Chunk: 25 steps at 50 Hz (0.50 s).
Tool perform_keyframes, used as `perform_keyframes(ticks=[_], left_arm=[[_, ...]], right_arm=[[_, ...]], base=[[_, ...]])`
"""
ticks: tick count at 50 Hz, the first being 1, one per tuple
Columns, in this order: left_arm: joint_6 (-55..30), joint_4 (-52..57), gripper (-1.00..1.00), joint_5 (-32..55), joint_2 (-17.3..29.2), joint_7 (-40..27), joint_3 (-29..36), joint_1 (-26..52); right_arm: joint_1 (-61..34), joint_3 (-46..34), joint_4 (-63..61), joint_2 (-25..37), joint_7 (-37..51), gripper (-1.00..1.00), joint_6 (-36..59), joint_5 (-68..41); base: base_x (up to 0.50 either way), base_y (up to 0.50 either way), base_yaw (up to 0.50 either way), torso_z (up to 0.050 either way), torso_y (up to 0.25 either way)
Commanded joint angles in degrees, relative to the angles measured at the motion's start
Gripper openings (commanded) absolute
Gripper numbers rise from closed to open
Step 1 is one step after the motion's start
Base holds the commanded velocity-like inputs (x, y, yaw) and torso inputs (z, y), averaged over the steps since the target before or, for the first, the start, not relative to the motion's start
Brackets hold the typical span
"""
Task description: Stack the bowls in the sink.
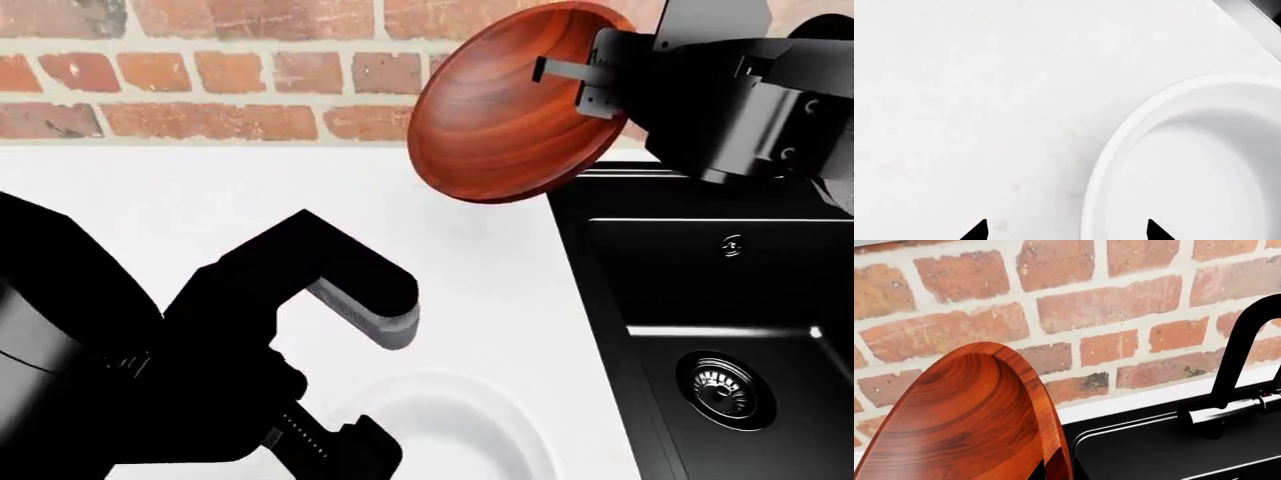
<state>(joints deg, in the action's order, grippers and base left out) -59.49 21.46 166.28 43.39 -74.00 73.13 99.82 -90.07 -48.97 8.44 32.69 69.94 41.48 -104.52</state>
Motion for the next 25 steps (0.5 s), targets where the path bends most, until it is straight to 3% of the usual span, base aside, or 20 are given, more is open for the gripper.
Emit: perform_keyframes(ticks=[1, 25], left_arm=[[-0.63, -1.15, 1.00, -0.91, -1.94, -0.42, 2.19, -0.14], [-3.35, -5.48, 1.00, -2.84, -7.73, -0.08, 6.40, -0.21]], right_arm=[[-0.14, 0.42, 0.05, -0.06, -0.41, -1.00, -0.17, 0.91], [0.04, 0.07, 0.37, -0.03, -0.88, -1.00, -0.30, 1.37]], base=[[0.00, 0.00, 0.00, 0.000, 0.000], [0.00, 0.00, 0.00, 0.000, 0.000]])
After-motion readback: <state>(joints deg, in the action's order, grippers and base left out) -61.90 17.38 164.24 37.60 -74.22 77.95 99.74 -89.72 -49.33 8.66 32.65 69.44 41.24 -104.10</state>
